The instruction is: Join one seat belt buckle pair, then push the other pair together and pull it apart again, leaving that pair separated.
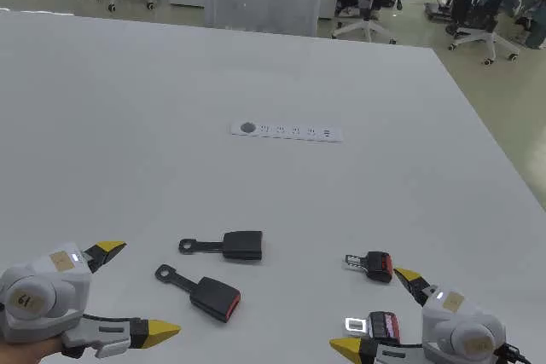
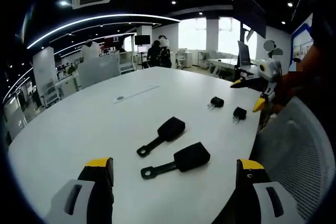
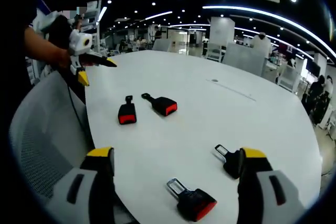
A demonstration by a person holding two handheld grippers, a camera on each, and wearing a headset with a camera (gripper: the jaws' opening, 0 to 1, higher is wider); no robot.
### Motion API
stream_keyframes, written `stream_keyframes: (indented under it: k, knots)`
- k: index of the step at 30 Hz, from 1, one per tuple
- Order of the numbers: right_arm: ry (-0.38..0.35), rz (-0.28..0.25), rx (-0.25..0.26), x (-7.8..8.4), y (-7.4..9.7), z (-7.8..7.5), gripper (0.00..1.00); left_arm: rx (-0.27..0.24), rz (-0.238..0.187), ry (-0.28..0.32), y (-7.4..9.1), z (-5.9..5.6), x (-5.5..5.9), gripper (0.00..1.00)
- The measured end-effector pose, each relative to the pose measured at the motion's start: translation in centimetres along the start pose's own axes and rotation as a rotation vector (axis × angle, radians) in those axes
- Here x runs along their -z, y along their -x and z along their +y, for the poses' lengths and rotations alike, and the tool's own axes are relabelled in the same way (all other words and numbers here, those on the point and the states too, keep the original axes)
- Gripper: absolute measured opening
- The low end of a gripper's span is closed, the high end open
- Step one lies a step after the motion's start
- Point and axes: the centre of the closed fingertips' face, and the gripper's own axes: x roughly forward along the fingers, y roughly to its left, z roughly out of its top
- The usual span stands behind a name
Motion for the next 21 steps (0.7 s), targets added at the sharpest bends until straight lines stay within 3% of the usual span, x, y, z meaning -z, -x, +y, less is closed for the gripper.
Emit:
stream_keyframes:
  k: [21]
  knots:
    - [-0.014,0.009,-0.004,0.18,-0.57,0.02,1.00,0.012,0.011,0.001,-0.67,0.31,0.10,1.00]
